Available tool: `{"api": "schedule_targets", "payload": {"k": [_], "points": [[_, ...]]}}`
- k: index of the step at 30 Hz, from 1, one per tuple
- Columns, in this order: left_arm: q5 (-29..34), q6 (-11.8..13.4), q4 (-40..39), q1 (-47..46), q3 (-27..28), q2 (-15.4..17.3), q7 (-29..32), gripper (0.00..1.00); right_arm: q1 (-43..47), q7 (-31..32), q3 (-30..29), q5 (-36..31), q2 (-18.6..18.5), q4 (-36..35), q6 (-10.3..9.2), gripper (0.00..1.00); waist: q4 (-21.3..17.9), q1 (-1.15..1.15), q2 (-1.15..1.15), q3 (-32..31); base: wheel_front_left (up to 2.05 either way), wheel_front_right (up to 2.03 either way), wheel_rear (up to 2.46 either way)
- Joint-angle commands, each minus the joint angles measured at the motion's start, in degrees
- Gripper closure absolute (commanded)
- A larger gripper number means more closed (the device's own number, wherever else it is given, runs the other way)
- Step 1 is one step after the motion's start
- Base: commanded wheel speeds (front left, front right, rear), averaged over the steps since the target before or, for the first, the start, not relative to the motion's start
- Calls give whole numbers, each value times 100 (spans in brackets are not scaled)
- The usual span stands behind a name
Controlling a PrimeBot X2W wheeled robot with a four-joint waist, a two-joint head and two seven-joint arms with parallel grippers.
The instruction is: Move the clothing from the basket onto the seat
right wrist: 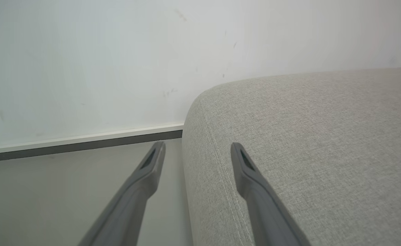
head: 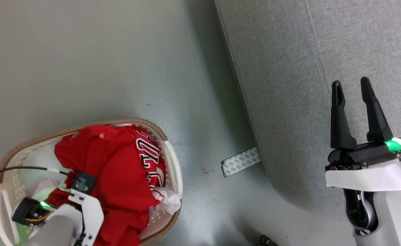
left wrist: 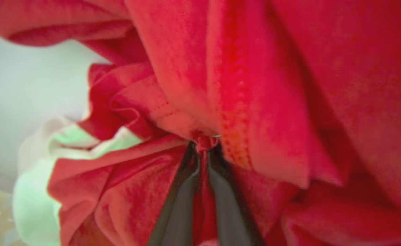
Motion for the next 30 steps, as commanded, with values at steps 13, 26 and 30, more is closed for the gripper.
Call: {"api": "schedule_targets", "payload": {"k": [13,26,30], "points": [[-481,-11,14,344,-68,-571,-648,100,150,3,-199,-478,4,158,-10,0,514,0,0,-1386,0,0,0],[-1282,-10,-142,1032,-140,-1151,-1510,100,692,3,-113,-1087,-79,440,-10,0,1481,0,0,-3278,0,0,0],[-1515,-10,-383,1174,-320,-1184,-1718,100,857,3,-61,-1110,-152,503,-10,0,1733,0,0,-3648,0,0,0]]}}
